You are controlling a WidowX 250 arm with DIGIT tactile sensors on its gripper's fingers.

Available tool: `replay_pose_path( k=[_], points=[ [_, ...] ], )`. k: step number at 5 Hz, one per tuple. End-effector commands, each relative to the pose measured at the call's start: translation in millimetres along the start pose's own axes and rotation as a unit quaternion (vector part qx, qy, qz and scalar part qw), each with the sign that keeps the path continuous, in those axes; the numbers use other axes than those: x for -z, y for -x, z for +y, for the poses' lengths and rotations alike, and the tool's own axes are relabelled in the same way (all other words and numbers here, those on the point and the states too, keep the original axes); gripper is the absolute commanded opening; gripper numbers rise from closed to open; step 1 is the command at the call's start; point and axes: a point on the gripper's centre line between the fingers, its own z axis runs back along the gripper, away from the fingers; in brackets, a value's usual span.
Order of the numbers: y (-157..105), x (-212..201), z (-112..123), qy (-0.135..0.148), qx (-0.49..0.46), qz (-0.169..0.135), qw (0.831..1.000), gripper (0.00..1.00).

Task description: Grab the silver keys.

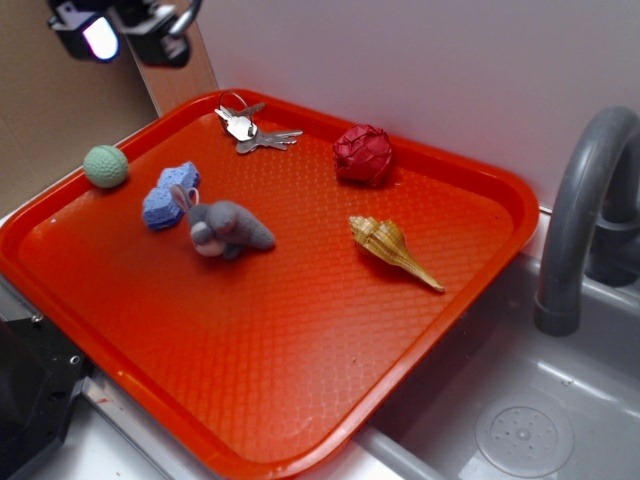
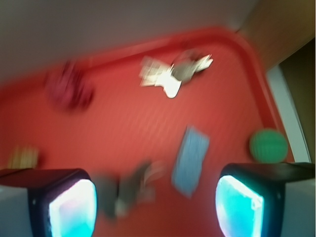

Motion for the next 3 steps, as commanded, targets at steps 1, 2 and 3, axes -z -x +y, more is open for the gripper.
replay_pose_path(
  k=[1, 2, 3],
  points=[
    [-52, 13, 31, 0.028, -0.259, -0.126, 0.957, 1.00],
    [-53, 20, 49, 0.023, -0.380, -0.144, 0.914, 1.00],
    [-52, 32, 52, -0.010, -0.435, -0.149, 0.888, 1.00]
  ],
)
